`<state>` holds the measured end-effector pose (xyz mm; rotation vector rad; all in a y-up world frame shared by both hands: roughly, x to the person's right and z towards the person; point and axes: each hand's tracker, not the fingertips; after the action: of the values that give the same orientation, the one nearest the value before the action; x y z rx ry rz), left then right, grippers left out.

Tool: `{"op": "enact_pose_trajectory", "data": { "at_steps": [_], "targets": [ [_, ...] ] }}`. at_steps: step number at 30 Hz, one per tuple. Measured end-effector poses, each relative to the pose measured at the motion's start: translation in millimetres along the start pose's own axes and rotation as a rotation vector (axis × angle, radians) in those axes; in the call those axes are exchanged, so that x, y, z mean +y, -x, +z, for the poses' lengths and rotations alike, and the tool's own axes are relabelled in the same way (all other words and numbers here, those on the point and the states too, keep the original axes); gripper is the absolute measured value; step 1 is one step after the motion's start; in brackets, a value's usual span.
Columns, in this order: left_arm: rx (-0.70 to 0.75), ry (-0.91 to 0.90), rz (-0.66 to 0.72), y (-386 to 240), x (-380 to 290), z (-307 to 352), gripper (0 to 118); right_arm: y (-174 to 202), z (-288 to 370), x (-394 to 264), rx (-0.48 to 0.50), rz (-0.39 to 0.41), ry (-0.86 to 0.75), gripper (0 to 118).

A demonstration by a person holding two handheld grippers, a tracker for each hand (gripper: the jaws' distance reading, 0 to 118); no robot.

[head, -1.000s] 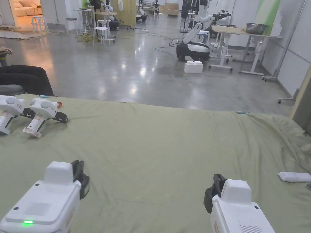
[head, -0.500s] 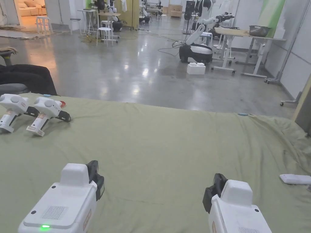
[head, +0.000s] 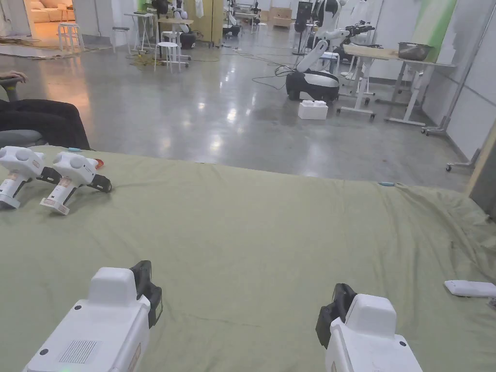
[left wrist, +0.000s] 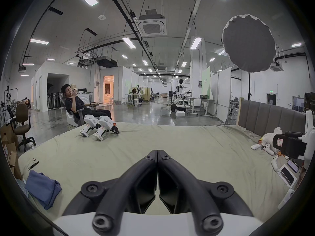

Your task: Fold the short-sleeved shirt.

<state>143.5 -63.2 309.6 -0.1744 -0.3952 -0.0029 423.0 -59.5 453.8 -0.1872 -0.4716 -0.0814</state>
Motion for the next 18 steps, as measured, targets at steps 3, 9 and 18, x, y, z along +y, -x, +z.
{"op": "enact_pose_trajectory", "data": {
  "at_steps": [3, 9, 18],
  "targets": [
    [0.001, -0.007, 0.006, -0.9, 1.6, 0.1, 30, 1.8, -0.9, 1.1, -0.019, 0.013, -0.005, 26],
    [0.01, -0.022, 0.006, -1.8, 4.1, 1.0, 100, -0.1, -2.2, 2.9, -0.018, 0.013, -0.023, 101],
    [0.022, -0.033, 0.0, -2.1, 5.7, 1.9, 103, 2.5, -3.9, 6.7, 0.014, -0.024, -0.015, 101]
  ]
}}
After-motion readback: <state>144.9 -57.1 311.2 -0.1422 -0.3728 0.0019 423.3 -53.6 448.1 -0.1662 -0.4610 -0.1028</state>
